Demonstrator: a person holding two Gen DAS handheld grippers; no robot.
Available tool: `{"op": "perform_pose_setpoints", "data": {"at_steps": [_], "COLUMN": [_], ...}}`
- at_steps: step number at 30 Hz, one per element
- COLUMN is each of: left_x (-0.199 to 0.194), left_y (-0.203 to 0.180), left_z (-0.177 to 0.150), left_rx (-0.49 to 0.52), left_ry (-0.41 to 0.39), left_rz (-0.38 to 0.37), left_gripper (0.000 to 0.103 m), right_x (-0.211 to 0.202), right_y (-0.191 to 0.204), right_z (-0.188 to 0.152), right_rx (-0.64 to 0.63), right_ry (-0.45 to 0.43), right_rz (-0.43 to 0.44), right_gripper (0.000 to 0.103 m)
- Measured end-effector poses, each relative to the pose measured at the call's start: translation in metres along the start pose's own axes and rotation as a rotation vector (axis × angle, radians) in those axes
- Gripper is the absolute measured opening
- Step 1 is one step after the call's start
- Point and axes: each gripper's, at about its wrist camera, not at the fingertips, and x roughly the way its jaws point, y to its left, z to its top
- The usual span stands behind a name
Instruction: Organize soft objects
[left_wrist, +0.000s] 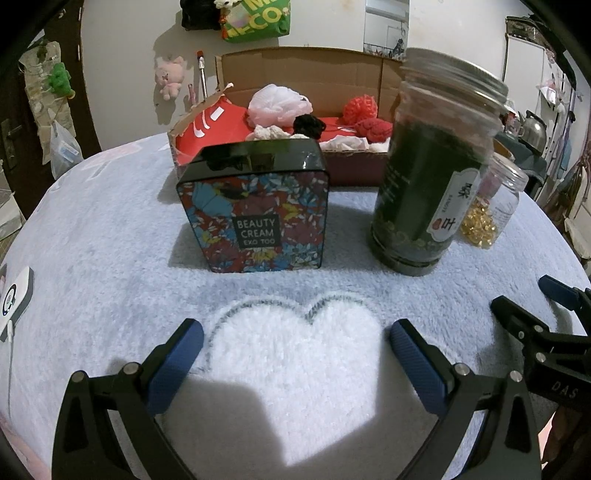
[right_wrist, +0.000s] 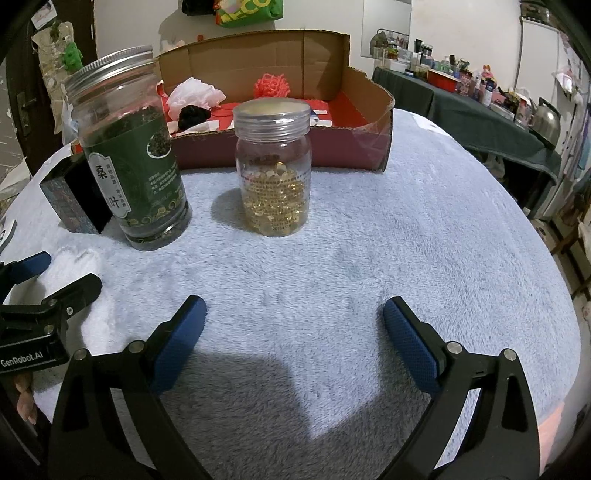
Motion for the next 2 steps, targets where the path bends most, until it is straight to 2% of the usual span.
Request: {"op": "perform_pose_setpoints", "data": {"at_steps": [2], "left_x": [0.0000], "left_y": [0.0000], "left_z": [-0.0001], "left_rx": [0.000], "left_ry": [0.000], "left_rz": [0.001], "left_gripper": [0.103], "right_x": [0.0000], "right_y": [0.0002], "right_z": [0.0001], "right_rx": [-0.001], "right_ry": [0.000], "right_rz": [0.000], "right_gripper": [0.098]}}
